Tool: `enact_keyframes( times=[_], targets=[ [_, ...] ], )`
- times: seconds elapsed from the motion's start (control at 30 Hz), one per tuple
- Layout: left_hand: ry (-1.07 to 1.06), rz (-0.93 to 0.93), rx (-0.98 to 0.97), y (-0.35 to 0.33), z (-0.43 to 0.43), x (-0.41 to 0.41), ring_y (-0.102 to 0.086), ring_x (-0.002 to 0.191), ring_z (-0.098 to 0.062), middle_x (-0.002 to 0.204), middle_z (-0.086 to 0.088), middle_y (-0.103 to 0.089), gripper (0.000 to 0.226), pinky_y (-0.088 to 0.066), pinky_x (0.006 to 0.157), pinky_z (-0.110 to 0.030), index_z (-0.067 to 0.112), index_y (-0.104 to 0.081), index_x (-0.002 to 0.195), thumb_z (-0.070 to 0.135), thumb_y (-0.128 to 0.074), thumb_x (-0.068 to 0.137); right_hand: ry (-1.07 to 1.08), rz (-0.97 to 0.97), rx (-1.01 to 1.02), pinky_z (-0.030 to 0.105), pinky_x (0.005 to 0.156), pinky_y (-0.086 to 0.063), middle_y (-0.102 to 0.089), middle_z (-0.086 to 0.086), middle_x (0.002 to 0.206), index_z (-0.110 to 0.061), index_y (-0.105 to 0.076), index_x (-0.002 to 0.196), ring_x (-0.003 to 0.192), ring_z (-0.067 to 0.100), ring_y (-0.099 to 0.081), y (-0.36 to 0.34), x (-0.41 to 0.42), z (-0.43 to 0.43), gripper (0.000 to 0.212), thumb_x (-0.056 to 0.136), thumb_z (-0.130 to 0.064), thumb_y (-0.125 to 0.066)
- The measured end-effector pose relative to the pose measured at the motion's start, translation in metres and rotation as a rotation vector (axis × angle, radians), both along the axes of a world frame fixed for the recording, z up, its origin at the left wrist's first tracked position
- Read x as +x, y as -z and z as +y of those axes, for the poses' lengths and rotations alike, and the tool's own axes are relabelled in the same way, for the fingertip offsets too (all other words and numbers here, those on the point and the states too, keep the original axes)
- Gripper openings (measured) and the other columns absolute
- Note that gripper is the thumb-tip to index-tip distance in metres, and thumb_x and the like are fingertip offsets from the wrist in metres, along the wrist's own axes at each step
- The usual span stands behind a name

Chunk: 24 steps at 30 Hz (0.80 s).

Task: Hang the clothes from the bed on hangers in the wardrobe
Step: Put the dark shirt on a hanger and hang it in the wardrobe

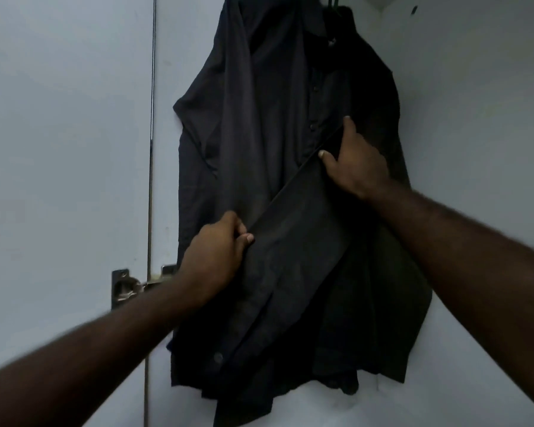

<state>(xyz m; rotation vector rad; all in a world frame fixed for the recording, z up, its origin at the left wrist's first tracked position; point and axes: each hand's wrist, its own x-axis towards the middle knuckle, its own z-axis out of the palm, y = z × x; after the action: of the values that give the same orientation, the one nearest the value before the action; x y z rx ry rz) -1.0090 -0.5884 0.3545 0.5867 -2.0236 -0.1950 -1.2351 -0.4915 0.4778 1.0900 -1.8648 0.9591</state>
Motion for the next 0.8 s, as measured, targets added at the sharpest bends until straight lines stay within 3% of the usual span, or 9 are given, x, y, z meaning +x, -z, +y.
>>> enact_keyframes(
  times=[0.07, 0.17, 0.2, 0.3, 0.4, 0.5, 0.6, 0.67, 0.8],
  targets=[
    [-0.196, -0.057, -0.315, 0.014, -0.012, -0.003, -0.064, 0.080, -0.027, 0.098, -0.001, -0.064, 0.021, -0.042, 0.061, -0.034, 0.020, -0.048, 0.109, 0.038, -0.050, 0.098, -0.041, -0.028, 0.027, 0.051, 0.111, -0.034, -0.025, 0.014, 0.158, -0.014, -0.006, 0.156, 0.141, 0.034, -0.032, 0.027, -0.002, -0.022, 0.082, 0.096, -0.054, -0.045],
    [-0.342, -0.197, -0.664, 0.033, -0.036, -0.010, -0.063, 0.074, -0.030, 0.104, -0.009, -0.057, 0.037, -0.042, 0.049, -0.035, 0.016, -0.051, 0.120, 0.026, -0.067, 0.088, -0.042, -0.036, 0.100, 0.055, 0.116, -0.022, -0.007, 0.011, 0.164, -0.014, -0.008, 0.156, 0.149, 0.030, -0.012, 0.067, -0.008, -0.051, 0.080, 0.097, -0.059, -0.038],
    [-0.372, -0.214, -0.780, 0.037, -0.044, -0.013, -0.062, 0.079, -0.032, 0.108, -0.013, -0.057, 0.038, -0.045, 0.054, -0.037, 0.015, -0.053, 0.121, 0.021, -0.065, 0.085, -0.044, -0.032, 0.112, 0.055, 0.116, -0.021, -0.006, 0.011, 0.164, -0.014, -0.009, 0.156, 0.150, 0.030, -0.010, 0.078, -0.010, -0.060, 0.081, 0.097, -0.060, -0.038],
    [-0.366, -0.291, -0.998, 0.047, -0.058, -0.024, -0.057, 0.116, -0.039, 0.130, -0.023, -0.056, 0.043, -0.046, 0.093, -0.054, 0.009, -0.060, 0.124, 0.019, -0.041, 0.087, -0.078, -0.046, 0.124, 0.056, 0.117, -0.020, -0.004, 0.012, 0.164, -0.015, -0.010, 0.156, 0.150, 0.030, -0.007, 0.105, -0.013, -0.082, 0.081, 0.096, -0.062, -0.037],
    [-0.306, -0.459, -1.033, 0.055, -0.067, -0.031, -0.049, 0.130, -0.038, 0.139, -0.024, -0.051, 0.051, -0.030, 0.112, -0.057, 0.009, -0.056, 0.134, 0.019, -0.034, 0.090, -0.109, -0.049, 0.082, 0.055, 0.119, -0.016, -0.002, 0.014, 0.164, -0.016, -0.009, 0.157, 0.150, 0.032, -0.005, 0.129, -0.015, -0.097, 0.080, 0.096, -0.061, -0.037],
    [-0.339, -0.527, -0.962, 0.061, -0.078, -0.037, -0.037, 0.140, -0.037, 0.149, -0.025, -0.038, 0.059, -0.019, 0.114, -0.054, 0.007, -0.044, 0.144, 0.024, -0.031, 0.089, -0.108, 0.000, 0.059, 0.050, 0.121, -0.012, 0.000, 0.014, 0.164, -0.017, -0.006, 0.157, 0.151, 0.031, -0.002, 0.150, -0.025, -0.101, 0.082, 0.096, -0.062, -0.037],
    [-0.374, -0.508, -0.876, 0.065, -0.083, -0.047, -0.020, 0.147, -0.036, 0.157, -0.025, -0.022, 0.073, -0.016, 0.118, -0.052, 0.003, -0.033, 0.149, 0.050, -0.030, 0.093, -0.084, -0.028, 0.037, 0.048, 0.122, -0.009, 0.000, 0.015, 0.164, -0.018, -0.006, 0.157, 0.151, 0.031, -0.001, 0.155, -0.039, -0.101, 0.085, 0.094, -0.066, -0.036],
    [-0.380, -0.512, -0.865, 0.069, -0.085, -0.054, -0.016, 0.148, -0.037, 0.157, -0.026, -0.018, 0.084, -0.015, 0.118, -0.053, 0.002, -0.030, 0.150, 0.060, -0.029, 0.091, -0.089, -0.081, -0.058, 0.048, 0.122, -0.007, -0.001, 0.017, 0.163, -0.016, -0.008, 0.157, 0.151, 0.031, -0.001, 0.136, -0.043, -0.102, 0.085, 0.094, -0.066, -0.036],
    [-0.368, -0.485, -0.919, 0.072, -0.090, -0.059, -0.018, 0.147, -0.039, 0.156, -0.028, -0.020, 0.087, -0.017, 0.116, -0.054, 0.000, -0.033, 0.148, 0.063, -0.032, 0.088, -0.089, -0.118, -0.226, 0.049, 0.122, -0.005, 0.002, 0.016, 0.164, -0.015, -0.009, 0.157, 0.151, 0.030, 0.000, 0.061, -0.048, -0.105, 0.081, 0.097, -0.062, -0.035]
  ],
)
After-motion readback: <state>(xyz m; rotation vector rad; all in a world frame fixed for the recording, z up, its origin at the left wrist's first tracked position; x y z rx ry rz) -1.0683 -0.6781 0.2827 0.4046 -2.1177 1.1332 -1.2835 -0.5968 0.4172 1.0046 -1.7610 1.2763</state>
